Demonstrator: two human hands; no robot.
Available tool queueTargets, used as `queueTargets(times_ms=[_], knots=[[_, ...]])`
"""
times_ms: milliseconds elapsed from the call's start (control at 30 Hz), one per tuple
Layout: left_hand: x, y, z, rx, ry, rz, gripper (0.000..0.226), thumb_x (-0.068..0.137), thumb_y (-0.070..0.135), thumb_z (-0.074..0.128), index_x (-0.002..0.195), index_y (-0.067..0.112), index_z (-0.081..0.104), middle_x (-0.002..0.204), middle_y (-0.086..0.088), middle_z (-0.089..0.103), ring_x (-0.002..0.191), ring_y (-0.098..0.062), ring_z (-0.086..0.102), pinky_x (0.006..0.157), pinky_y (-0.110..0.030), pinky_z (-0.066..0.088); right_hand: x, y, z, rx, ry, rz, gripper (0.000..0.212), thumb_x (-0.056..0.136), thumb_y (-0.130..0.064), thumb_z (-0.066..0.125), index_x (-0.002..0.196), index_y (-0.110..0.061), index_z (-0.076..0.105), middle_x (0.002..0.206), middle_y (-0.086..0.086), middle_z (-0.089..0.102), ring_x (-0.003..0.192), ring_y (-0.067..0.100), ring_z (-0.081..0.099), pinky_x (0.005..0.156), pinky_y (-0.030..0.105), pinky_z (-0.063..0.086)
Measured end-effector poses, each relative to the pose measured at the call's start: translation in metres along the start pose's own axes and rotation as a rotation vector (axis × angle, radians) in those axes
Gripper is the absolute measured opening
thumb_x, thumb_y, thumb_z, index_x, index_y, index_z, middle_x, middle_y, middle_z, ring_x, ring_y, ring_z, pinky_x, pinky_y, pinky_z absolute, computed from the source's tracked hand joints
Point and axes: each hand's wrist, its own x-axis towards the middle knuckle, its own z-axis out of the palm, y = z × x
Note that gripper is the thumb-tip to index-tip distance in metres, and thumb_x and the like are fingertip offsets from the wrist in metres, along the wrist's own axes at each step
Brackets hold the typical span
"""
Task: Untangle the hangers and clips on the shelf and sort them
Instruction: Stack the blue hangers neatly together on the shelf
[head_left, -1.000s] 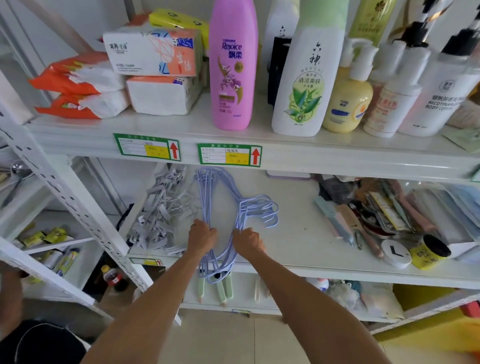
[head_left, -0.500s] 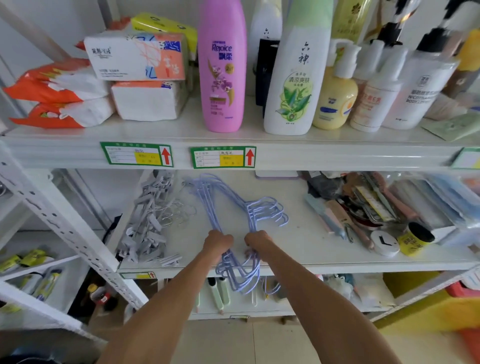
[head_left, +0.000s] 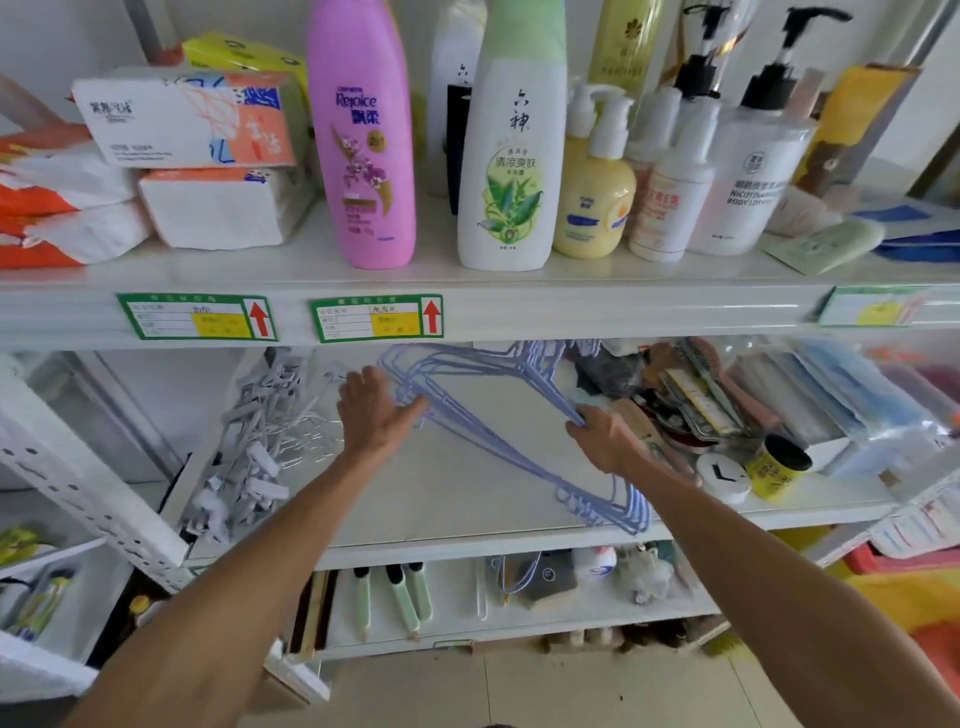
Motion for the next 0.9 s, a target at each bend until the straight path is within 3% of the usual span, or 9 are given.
queueTargets(times_ms=[100,200,267,333,400,467,700,833,900], knots=[[0.013,0.016,-0.004,0.117,0.053,0.276,0.102,0.059,0.065,0.079,0.132,0.005,0.041,0.128,-0.017,0.048,0.119,-0.035,0.046,0.099,-0.049,0.039,-0.001,0.016,-0.024,-0.174,0.034,-0.128,0.018,0.096,-0.023,0.053,0.085,-0.009,0.049,0.064,0.006,0.050,0.053,0.026,0.048,0.050,0.035,0.038],[0.022,0.030,0.009,0.271,-0.055,0.437,0.121,0.058,0.070,0.077,0.149,0.009,0.025,0.147,-0.011,0.042,0.136,-0.027,0.040,0.114,-0.048,0.026,0.001,0.027,-0.032,-0.246,0.060,-0.231,0.015,0.092,-0.023,0.055,0.088,-0.009,0.052,0.068,0.010,0.057,0.057,0.032,0.055,0.055,0.045,0.049],[0.024,0.039,0.021,0.355,-0.149,0.514,0.113,0.064,0.067,0.075,0.151,0.013,0.026,0.153,-0.006,0.038,0.143,-0.019,0.034,0.119,-0.045,0.017,0.002,0.035,-0.030,-0.263,0.086,-0.303,0.016,0.087,-0.031,0.051,0.087,-0.015,0.049,0.067,0.009,0.057,0.056,0.033,0.054,0.053,0.045,0.048],[0.022,0.045,0.033,0.385,-0.216,0.554,0.090,0.074,0.056,0.073,0.147,0.016,0.038,0.148,-0.005,0.046,0.139,-0.018,0.040,0.117,-0.039,0.021,0.006,0.046,-0.026,-0.278,0.115,-0.337,0.016,0.082,-0.039,0.047,0.082,-0.026,0.039,0.063,0.005,0.054,0.054,0.032,0.053,0.051,0.045,0.047],[0.018,0.044,0.039,0.301,-0.225,0.559,0.052,0.082,0.034,0.070,0.128,0.016,0.057,0.126,-0.010,0.065,0.118,-0.029,0.060,0.099,-0.037,0.042,0.004,0.055,-0.022,-0.281,0.137,-0.348,0.021,0.081,-0.039,0.051,0.081,-0.030,0.033,0.060,0.005,0.051,0.055,0.032,0.052,0.051,0.044,0.048],[0.012,0.040,0.044,0.279,-0.237,0.542,0.022,0.084,0.018,0.063,0.106,0.013,0.062,0.103,-0.012,0.070,0.098,-0.035,0.065,0.079,-0.040,0.048,-0.002,0.059,-0.016,-0.253,0.152,-0.310,0.025,0.080,-0.033,0.057,0.079,-0.025,0.034,0.062,0.009,0.051,0.058,0.033,0.053,0.052,0.042,0.047],[-0.001,0.036,0.060,0.468,-0.247,0.496,0.021,0.088,0.015,0.057,0.107,0.009,0.055,0.107,-0.013,0.062,0.103,-0.036,0.058,0.082,-0.042,0.043,-0.008,0.059,-0.009,-0.263,0.170,-0.090,0.018,0.077,-0.014,0.058,0.073,-0.016,0.040,0.077,0.004,0.049,0.070,0.034,0.058,0.055,0.039,0.048],[-0.003,0.030,0.063,0.438,-0.267,0.357,0.025,0.092,0.025,0.056,0.111,0.009,0.055,0.112,-0.015,0.062,0.106,-0.038,0.058,0.083,-0.040,0.043,-0.011,0.052,-0.003,-0.286,0.182,0.012,0.013,0.083,-0.017,0.058,0.090,-0.011,0.048,0.097,0.013,0.059,0.085,0.036,0.062,0.067,0.040,0.052],[-0.004,0.032,0.063,0.481,-0.267,0.356,0.026,0.097,0.028,0.050,0.112,0.007,0.056,0.115,-0.016,0.063,0.108,-0.038,0.058,0.086,-0.040,0.042,-0.013,0.046,0.003,-0.338,0.186,-0.007,0.017,0.086,-0.021,0.058,0.096,-0.008,0.050,0.093,0.015,0.063,0.084,0.036,0.063,0.064,0.037,0.047]])
